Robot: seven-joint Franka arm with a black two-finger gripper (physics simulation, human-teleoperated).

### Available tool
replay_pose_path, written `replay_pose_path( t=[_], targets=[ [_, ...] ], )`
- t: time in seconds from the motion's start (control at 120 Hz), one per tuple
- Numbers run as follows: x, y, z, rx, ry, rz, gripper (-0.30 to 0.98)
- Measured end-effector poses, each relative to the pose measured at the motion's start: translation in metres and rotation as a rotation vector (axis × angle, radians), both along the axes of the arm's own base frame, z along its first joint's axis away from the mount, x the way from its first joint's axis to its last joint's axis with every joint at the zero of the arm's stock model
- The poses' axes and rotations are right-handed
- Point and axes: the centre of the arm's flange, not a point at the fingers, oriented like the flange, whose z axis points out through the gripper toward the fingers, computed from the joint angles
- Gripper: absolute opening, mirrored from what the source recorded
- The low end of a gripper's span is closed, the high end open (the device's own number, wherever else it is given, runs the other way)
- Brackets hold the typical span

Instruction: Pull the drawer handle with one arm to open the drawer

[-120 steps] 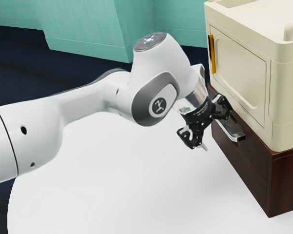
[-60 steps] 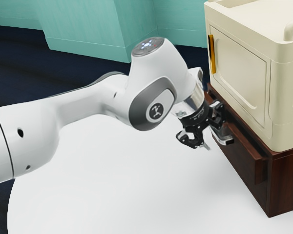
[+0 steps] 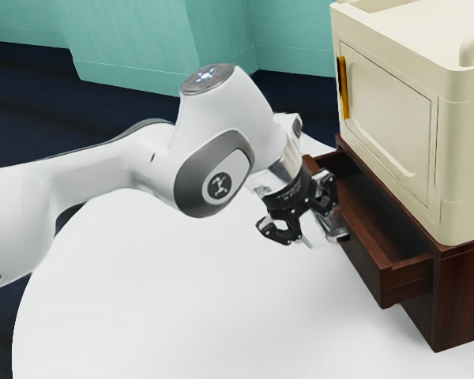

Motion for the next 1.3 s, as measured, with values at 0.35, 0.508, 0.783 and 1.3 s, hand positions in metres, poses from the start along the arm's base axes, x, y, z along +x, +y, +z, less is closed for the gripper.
replay_pose_path(
  t=[0.35,0.508,0.783,1.3],
  targets=[
    [-0.019,0.014,0.0,0.027,0.008,-0.001,0.23],
    [-0.026,0.018,0.0,0.036,0.011,-0.003,0.23],
    [-0.041,0.028,0.001,0.036,0.018,0.005,0.23],
    [-0.064,0.053,0.0,0.05,0.027,0.029,0.24]
  ],
)
